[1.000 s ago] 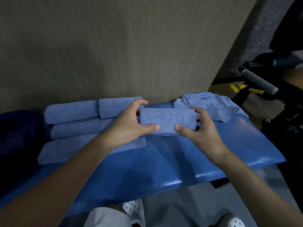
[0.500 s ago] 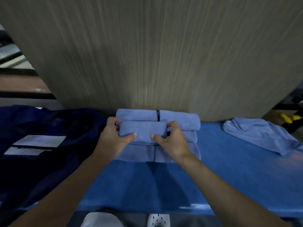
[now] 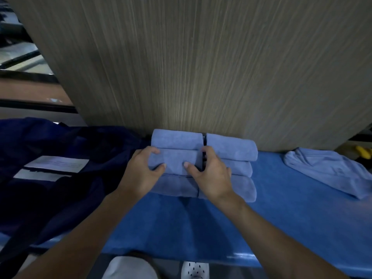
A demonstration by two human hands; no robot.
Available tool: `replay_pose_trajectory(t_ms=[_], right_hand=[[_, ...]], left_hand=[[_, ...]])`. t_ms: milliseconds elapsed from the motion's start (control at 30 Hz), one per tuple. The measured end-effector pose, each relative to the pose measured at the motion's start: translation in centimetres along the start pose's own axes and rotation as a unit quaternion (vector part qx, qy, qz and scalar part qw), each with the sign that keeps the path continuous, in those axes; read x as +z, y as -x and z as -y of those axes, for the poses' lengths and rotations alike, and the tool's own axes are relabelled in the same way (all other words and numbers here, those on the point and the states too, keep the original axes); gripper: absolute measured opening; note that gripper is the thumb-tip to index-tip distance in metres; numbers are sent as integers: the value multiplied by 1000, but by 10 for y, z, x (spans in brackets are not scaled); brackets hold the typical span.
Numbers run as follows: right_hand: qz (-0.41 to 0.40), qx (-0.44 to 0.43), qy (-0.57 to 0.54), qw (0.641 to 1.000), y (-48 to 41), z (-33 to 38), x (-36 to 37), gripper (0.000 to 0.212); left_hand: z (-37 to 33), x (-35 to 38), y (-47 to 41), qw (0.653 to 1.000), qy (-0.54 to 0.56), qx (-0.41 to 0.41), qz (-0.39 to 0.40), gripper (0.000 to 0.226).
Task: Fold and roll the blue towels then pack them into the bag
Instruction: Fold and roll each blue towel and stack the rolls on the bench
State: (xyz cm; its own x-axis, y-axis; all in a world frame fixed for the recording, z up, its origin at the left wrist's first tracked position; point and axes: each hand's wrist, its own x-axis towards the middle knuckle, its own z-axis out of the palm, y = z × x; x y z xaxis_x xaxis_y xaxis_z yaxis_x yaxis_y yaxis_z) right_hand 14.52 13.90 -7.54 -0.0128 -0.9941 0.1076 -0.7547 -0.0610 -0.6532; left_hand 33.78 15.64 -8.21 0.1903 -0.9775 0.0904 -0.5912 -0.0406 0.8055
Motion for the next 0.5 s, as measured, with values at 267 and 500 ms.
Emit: replay_pose_trajectory(t_ms=[267,500], right_hand=[[33,-27,56,998,1,-3,-11,50],[-63,21,65,996,-7,-57,-84,29]], left_hand=[[-27,0,3,981,-158,111,-30,38],[-132,78,-6,952,-117,278,52,20]])
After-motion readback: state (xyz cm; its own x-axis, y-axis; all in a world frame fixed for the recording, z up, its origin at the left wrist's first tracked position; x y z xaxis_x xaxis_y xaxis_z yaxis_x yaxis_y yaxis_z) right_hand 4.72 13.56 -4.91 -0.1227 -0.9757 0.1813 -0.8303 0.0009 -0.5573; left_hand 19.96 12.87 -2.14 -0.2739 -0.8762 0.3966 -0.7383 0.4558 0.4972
